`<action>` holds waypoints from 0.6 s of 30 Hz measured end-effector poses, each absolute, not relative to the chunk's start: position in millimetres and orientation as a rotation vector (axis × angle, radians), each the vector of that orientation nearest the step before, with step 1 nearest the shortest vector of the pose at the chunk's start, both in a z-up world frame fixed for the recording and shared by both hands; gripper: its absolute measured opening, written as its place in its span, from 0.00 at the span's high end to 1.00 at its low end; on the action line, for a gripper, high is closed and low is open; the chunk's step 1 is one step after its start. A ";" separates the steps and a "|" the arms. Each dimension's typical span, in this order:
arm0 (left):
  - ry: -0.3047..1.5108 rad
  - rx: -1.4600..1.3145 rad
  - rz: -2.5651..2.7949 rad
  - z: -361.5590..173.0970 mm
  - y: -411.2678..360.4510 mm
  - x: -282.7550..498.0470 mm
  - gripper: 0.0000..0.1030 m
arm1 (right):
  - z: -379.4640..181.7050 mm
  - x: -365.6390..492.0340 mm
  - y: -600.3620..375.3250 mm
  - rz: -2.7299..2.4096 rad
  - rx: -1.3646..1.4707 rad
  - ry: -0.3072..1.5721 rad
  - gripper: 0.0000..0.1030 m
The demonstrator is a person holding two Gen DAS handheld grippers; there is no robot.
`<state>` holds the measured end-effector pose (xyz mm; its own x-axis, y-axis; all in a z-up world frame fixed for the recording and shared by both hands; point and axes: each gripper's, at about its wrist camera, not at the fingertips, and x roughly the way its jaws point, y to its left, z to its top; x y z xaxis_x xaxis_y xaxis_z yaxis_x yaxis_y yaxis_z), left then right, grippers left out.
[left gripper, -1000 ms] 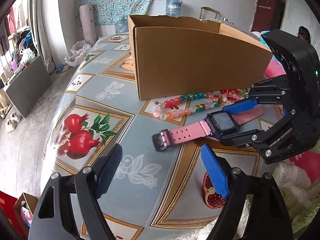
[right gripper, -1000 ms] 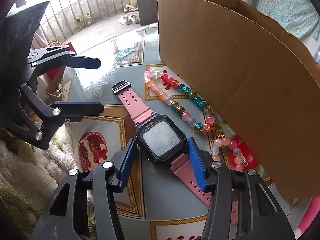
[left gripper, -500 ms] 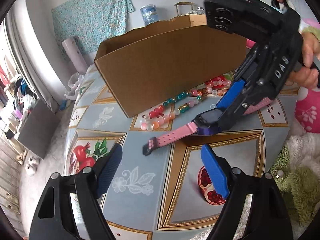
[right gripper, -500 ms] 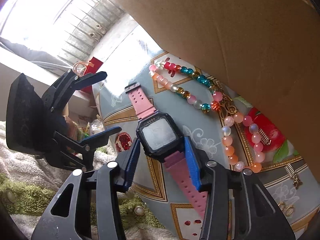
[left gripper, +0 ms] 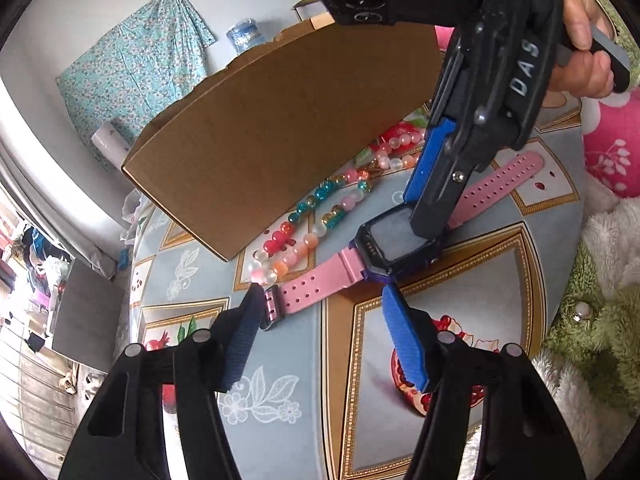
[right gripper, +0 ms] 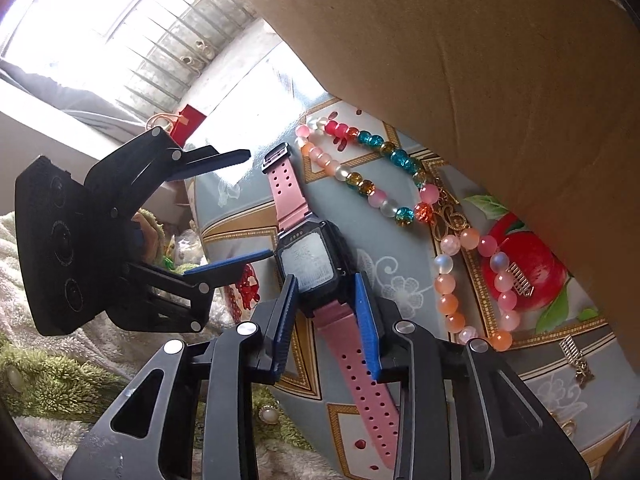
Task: Organize jewelry
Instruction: 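Close the right gripper on the smartwatch strap beside the watch face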
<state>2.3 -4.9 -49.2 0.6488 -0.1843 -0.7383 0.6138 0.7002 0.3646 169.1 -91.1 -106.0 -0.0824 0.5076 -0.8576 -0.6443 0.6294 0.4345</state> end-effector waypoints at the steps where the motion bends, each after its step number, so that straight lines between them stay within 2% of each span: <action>1: 0.743 0.638 -0.491 -47.7 -4.5 4.5 0.42 | -104.6 164.4 -90.0 0.958 -0.154 1.323 0.67; 2: 0.755 0.622 -0.488 -46.9 -5.6 6.1 0.42 | -103.1 160.3 -88.1 0.954 -0.167 1.306 0.63; 4: 0.773 0.584 -0.471 -45.1 -0.7 8.7 0.42 | -99.7 148.7 -82.7 0.919 -0.211 1.253 0.39; 5: 0.779 0.567 -0.457 -45.2 3.2 9.2 0.42 | -97.8 142.4 -79.4 0.893 -0.241 1.228 0.37; 12: 0.837 0.369 -0.356 -38.3 34.6 20.7 0.42 | -101.9 96.3 -47.8 0.795 -0.522 1.024 0.38; 13: 0.839 0.354 -0.352 -36.8 37.0 21.0 0.42 | -104.6 92.3 -44.4 0.791 -0.547 1.015 0.44; 14: 0.838 0.340 -0.350 -34.9 40.0 20.6 0.42 | -104.9 89.6 -43.0 0.801 -0.542 1.010 0.45; 16: 0.834 0.325 -0.358 -31.5 44.2 17.3 0.42 | -102.0 90.6 -43.9 0.798 -0.525 1.020 0.59; 18: 0.825 0.327 -0.368 -28.9 44.3 13.7 0.42 | -99.1 97.3 -48.8 0.819 -0.476 1.063 0.59</action>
<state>13.7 44.3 -28.9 0.6224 -0.1894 -0.7594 0.4391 0.8877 0.1385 97.3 -48.8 -99.1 0.2414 0.3558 -0.9028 -0.7824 0.6218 0.0358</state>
